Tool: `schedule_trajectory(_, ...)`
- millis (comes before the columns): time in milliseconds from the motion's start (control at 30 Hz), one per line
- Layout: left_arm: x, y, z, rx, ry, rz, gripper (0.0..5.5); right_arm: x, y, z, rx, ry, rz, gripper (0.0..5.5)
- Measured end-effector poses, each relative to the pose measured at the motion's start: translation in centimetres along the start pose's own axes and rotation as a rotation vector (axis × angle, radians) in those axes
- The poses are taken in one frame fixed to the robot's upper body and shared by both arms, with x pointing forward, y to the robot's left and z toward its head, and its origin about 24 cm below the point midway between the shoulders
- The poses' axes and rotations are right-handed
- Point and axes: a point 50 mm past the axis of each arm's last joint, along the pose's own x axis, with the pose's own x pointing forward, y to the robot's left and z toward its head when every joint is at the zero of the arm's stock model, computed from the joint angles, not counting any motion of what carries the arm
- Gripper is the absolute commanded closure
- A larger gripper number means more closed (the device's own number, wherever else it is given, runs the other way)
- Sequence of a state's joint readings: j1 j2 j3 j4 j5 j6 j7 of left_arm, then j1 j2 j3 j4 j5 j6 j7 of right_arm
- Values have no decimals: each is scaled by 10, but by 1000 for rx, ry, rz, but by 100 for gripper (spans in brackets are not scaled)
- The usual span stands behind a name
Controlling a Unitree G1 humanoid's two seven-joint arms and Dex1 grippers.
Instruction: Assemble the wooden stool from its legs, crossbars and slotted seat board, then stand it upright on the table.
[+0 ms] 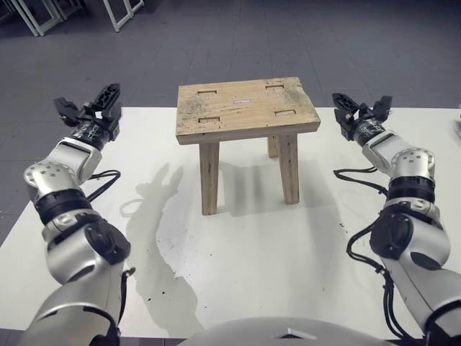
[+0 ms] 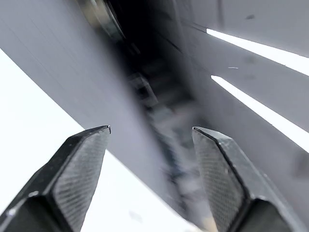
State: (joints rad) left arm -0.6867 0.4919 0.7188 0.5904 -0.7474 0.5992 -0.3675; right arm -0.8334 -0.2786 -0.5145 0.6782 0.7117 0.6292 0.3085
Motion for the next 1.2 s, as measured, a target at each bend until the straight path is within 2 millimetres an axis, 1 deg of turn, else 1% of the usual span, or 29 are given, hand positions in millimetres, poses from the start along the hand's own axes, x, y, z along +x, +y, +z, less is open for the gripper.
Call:
schedule_trajectory(33, -8, 0, -6, 174, -60, 40, 237, -5, -1, -2, -155, -23, -43, 271)
schedule_trajectory(67, -19, -4, -16, 367, -118, 64, 237, -11, -1, -5, -343, -56, -94, 271)
schedule_trajectory(100, -29, -10, -29, 511, -153, 67, 237, -17, -1, -10, -495, -84, -129, 271)
schedule_trajectory(167, -46, -27, -56, 693, -199, 32, 237, -28, 2, -24, -707, -131, -158, 271)
schedule_trajectory(200, -60, -45, -77, 798, -244, -22, 237, -38, 6, -39, -851, -166, -153, 271)
schedule_trajectory(233, -72, -60, -88, 860, -291, -65, 237, -47, 10, -51, -943, -189, -140, 271)
schedule_trajectory(267, -81, -71, -96, 879, -328, -100, 237, -55, 13, -64, -981, -193, -119, 271)
schedule_trajectory(333, -96, -76, -102, 908, -362, -100, 237, -69, 15, -79, -1010, -198, -100, 271)
schedule_trajectory(400, -106, -71, -113, 916, -327, -65, 237, -75, 15, -87, -1019, -190, -102, 271)
schedule_trajectory(467, -111, -70, -119, 914, -305, -51, 237, -79, 18, -93, -1015, -188, -96, 271)
schedule_trajectory(600, -118, -70, -126, 911, -285, -57, 237, -85, 25, -100, -1000, -194, -83, 271)
schedule_trajectory(700, -120, -71, -133, 888, -259, -71, 237, -85, 26, -105, -982, -171, -85, 271)
schedule_trajectory(800, -120, -72, -134, 865, -249, -84, 237, -86, 27, -109, -968, -165, -95, 271)
schedule_trajectory(867, -119, -70, -133, 851, -237, -86, 237, -90, 28, -117, -953, -143, -97, 271)
schedule_trajectory(1000, -119, -71, -132, 840, -208, -116, 237, -95, 29, -121, -961, -137, -107, 271)
schedule_trajectory(1100, -124, -73, -128, 827, -196, -142, 237, -97, 32, -127, -973, -139, -92, 271)
schedule_trajectory(1200, -132, -72, -124, 817, -165, -148, 237, -101, 36, -132, -979, -167, -79, 271)
